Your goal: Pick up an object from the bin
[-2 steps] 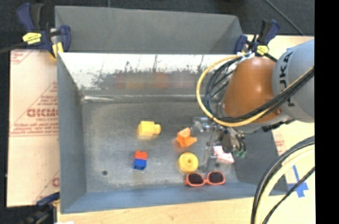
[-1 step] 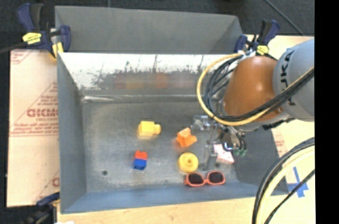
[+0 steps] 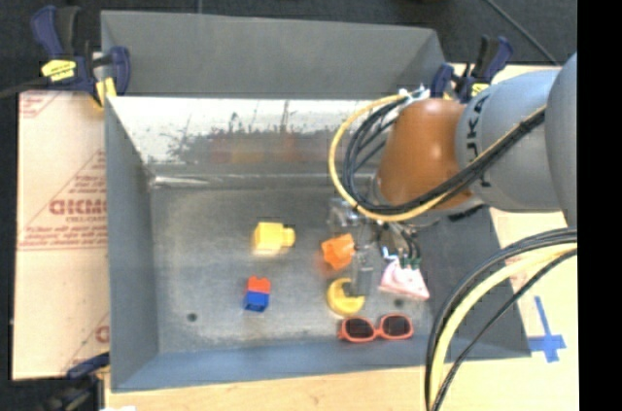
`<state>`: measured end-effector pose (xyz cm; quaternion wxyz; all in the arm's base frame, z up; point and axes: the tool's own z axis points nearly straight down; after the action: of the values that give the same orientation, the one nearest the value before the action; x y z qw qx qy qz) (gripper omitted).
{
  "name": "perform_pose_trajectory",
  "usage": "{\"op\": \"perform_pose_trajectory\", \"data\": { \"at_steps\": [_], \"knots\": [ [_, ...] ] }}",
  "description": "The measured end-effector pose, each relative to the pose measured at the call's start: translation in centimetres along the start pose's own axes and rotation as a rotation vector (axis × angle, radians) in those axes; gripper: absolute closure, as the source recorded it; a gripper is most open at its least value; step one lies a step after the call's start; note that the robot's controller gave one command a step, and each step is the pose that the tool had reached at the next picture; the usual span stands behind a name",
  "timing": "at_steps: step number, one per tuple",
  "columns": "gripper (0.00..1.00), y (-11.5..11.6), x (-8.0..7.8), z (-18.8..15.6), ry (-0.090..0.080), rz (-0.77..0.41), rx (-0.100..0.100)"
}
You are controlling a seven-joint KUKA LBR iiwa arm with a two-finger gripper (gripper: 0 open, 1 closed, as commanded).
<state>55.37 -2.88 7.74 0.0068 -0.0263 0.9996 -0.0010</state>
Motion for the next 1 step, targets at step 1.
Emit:
{"op": "perform_pose_trajectory", "data": {
  "at_steps": [1],
  "knots": [
    [0.0,-0.2,-0.49,-5.15,0.015,-0.124,-0.003]
  ]
}}
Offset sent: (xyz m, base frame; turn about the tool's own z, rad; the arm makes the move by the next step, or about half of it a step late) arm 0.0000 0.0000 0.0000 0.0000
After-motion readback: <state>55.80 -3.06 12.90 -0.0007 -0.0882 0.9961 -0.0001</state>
